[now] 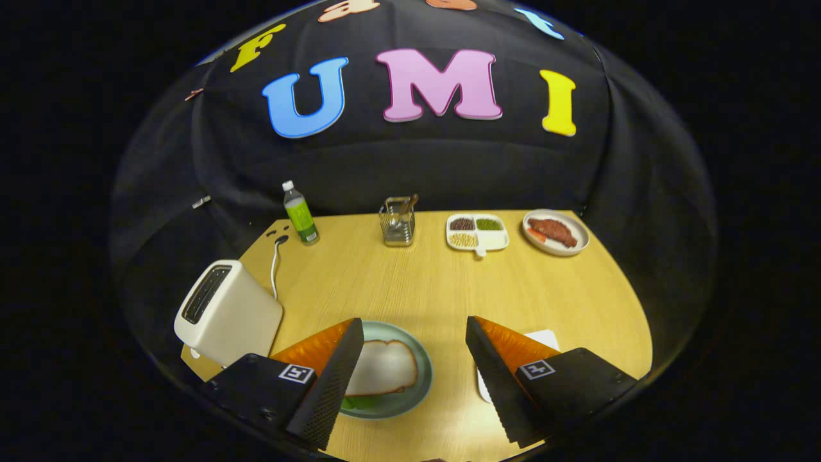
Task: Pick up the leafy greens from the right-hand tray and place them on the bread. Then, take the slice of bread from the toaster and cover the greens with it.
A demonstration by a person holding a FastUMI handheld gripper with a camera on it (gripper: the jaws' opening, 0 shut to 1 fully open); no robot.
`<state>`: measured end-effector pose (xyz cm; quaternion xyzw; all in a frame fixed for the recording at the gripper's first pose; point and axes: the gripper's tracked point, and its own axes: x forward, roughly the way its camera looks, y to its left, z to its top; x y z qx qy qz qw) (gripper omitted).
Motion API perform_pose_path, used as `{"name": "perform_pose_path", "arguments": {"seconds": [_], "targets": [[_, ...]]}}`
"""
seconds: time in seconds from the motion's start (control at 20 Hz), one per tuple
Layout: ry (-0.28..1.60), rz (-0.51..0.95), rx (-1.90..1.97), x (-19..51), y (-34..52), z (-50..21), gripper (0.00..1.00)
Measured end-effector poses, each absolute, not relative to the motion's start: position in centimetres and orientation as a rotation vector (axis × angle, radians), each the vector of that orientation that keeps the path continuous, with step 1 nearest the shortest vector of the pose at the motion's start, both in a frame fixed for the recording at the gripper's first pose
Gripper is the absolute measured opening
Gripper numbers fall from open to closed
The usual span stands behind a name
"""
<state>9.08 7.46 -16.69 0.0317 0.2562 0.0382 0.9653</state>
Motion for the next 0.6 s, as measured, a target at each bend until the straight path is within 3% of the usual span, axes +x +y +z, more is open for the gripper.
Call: {"name": "perform_pose_path", "arguments": {"seconds": [0.3, 0.6], "targets": [[0.266, -0.030, 0.036, 7.2, 0.8, -4.3, 0.99], [0.088, -0.121, 0.055, 5.9, -7.9, 3.6, 0.98]]}}
